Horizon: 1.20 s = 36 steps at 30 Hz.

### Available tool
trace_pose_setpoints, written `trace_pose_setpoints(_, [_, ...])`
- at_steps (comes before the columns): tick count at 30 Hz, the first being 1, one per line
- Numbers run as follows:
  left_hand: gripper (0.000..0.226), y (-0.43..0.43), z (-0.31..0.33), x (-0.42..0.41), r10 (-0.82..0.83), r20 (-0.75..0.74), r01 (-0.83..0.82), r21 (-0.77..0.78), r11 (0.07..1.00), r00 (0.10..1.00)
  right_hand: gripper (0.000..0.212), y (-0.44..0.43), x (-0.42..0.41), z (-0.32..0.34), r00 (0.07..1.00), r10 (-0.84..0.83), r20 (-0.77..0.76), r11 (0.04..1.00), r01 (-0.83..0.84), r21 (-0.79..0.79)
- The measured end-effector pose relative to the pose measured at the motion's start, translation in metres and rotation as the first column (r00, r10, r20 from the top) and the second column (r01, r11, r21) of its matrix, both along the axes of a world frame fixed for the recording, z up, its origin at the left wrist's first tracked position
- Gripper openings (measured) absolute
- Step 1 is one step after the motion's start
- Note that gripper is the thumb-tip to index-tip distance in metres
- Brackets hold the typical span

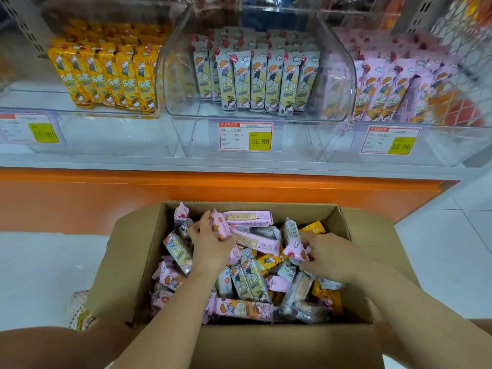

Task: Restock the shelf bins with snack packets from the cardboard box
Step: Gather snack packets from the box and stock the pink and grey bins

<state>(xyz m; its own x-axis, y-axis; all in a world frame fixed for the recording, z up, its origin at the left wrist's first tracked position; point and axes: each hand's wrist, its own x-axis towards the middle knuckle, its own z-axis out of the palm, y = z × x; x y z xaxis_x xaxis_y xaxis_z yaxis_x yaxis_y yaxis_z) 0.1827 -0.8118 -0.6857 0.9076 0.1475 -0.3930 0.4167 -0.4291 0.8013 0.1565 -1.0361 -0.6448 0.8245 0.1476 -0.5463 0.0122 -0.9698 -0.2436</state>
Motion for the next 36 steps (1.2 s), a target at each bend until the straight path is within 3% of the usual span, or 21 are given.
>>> trace_pose_setpoints(4, [0.085,-0.006,0.002,0.004,0.091,-0.03,-0.095,-0.196,0.976,0.995,0.033,-0.002,-0.003,0.031,0.998,-0.054,0.027,0.989,0.05,0.138])
trace_pose_setpoints(8, [0.069,-0.012,0.024,0.0,0.088,0.012,-0.079,-0.314,0.946,0.996,0.032,-0.005,-0.008,0.076,0.984,-0.028,0.173,0.993,0.008,0.116])
trace_pose_setpoints(13, [0.059,-0.028,0.068,-0.016,-0.117,0.134,0.145,-0.222,0.964,0.984,0.03,-0.029,-0.014,0.112,0.961,-0.1,0.259,0.945,0.01,0.328])
trace_pose_setpoints(19, [0.043,-0.062,0.141,-0.019,-0.358,0.323,0.419,-0.142,0.897,0.876,0.029,-0.078,-0.031,0.148,0.857,-0.287,0.429,0.874,0.052,0.482])
trace_pose_setpoints(24, [0.04,-0.111,0.208,-0.011,-0.455,0.493,0.571,-0.107,0.814,0.742,0.04,-0.108,-0.037,0.168,0.669,-0.503,0.548,0.782,0.081,0.618])
trace_pose_setpoints(31, [0.04,-0.198,0.262,0.025,-0.406,0.684,0.587,-0.04,0.808,0.606,0.034,-0.156,-0.028,0.189,0.239,-0.747,0.62,0.649,0.061,0.758])
trace_pose_setpoints(33, [0.042,-0.224,0.263,0.039,-0.402,0.691,0.571,-0.019,0.821,0.601,0.035,-0.167,-0.022,0.19,0.165,-0.783,0.6,0.614,0.05,0.787])
trace_pose_setpoints(36, [0.037,-0.255,0.254,0.064,-0.442,0.669,0.56,0.046,0.827,0.597,0.035,-0.179,-0.014,0.188,0.127,-0.817,0.562,0.57,0.031,0.821])
